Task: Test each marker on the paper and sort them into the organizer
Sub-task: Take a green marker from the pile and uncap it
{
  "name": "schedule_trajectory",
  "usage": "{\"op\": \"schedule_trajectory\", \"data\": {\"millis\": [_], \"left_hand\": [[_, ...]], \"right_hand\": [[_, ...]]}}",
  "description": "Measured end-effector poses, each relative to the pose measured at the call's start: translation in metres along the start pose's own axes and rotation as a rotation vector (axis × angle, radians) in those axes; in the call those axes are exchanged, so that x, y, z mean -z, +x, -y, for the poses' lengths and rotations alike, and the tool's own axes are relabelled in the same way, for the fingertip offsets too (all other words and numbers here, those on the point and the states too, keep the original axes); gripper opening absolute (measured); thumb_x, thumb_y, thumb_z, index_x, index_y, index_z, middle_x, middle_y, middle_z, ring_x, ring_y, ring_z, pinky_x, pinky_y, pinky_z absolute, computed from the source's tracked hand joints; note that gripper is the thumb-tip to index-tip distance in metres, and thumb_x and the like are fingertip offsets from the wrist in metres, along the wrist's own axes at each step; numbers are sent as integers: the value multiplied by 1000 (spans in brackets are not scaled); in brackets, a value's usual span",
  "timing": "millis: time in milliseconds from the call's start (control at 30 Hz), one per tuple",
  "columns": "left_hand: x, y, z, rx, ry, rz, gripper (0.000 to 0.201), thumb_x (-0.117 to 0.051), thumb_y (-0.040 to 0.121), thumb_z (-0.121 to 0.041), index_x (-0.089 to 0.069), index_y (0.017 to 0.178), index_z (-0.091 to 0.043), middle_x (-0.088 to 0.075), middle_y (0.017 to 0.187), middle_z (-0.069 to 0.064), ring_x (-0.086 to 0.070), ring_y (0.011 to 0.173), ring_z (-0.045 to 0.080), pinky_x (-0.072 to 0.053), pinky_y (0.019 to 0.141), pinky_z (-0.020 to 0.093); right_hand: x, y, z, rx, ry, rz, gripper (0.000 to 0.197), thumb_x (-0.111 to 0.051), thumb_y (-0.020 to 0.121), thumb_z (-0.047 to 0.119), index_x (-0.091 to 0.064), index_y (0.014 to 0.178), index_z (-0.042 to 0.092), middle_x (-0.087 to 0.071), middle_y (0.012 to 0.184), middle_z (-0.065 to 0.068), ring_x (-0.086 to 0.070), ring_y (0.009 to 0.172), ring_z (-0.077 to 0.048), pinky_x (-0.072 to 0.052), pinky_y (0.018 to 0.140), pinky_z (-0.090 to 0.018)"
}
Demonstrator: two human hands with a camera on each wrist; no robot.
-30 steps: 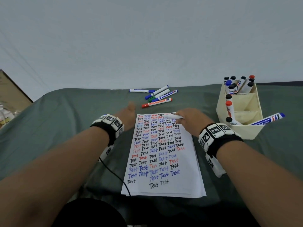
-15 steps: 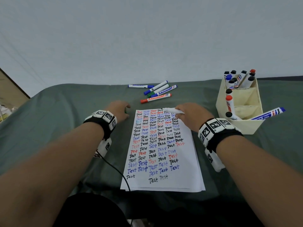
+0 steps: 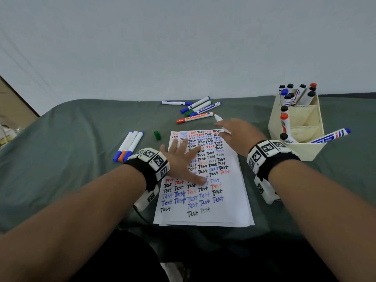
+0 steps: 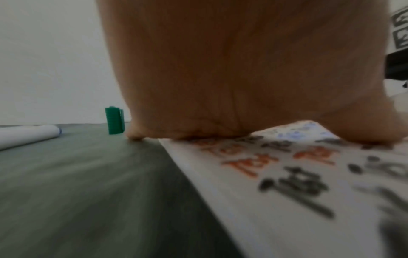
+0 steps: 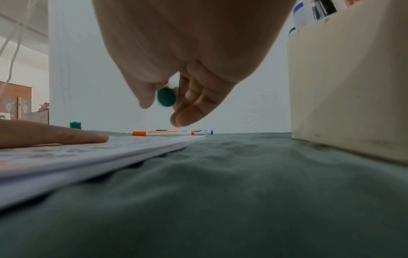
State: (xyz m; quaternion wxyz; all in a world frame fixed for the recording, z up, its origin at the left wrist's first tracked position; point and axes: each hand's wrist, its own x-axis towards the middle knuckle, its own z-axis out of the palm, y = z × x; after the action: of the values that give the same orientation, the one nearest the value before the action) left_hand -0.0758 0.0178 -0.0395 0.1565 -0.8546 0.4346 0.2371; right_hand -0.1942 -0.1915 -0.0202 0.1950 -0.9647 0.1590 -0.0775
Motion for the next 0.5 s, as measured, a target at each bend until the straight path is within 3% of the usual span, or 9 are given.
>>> {"op": "schedule_trajectory", "data": {"millis": [133,233,300,333,400,433,500], "left_hand": [[-1,-2,-3,16,-14,57,136,-36,35,-111,35,138,-56,43,156,-4,32,147,34,3,115,72],[1,-2,-4,34,-29,79,139,-37,31,-112,35,137,-58,44,155,-6,33,146,33,3,115,72],[2,-2,-4,38,-40,78,140,-38,30,-112,35,138,-58,44,155,-6,34,146,33,5,115,71],[2,-2,-5,40,-44,78,141,-39,30,-112,34,138,-58,43,156,-6,34,146,33,5,115,71],[3,-4,-5,43,-51,82,142,-40,30,-111,32,139,-58,43,156,-6,33,146,33,5,115,70],[4,-5,-6,44,-53,85,142,-40,29,-111,32,140,-58,42,156,-6,33,146,32,6,114,70],[5,-8,-8,49,-61,89,145,-40,26,-111,31,140,-59,42,157,-6,33,147,32,6,115,69]], "right_hand": [[0,-3,3,35,85,-25,85,-78,86,38,-29,155,40,-48,130,1,-54,95,-12,-43,81,-26],[-1,-6,6,70,205,-66,107,-92,69,35,-27,154,40,-43,114,8,-49,81,0,-37,66,-15],[0,-11,8,47,315,-89,94,-91,71,29,-38,147,42,-50,105,11,-51,75,3,-40,62,-10],[0,-14,8,21,435,-105,75,-88,77,27,-49,140,41,-57,97,11,-53,69,2,-45,61,-10],[0,-21,9,-53,819,-159,29,-76,90,25,-68,116,31,-62,80,2,-54,61,-8,-51,58,-21],[0,-24,9,-101,1020,-186,15,-72,93,26,-72,108,23,-59,73,-1,-51,58,-12,-50,56,-26],[-1,-31,8,-209,1361,-199,18,-68,96,30,-73,98,13,-50,66,0,-44,55,-13,-42,53,-27]]}}
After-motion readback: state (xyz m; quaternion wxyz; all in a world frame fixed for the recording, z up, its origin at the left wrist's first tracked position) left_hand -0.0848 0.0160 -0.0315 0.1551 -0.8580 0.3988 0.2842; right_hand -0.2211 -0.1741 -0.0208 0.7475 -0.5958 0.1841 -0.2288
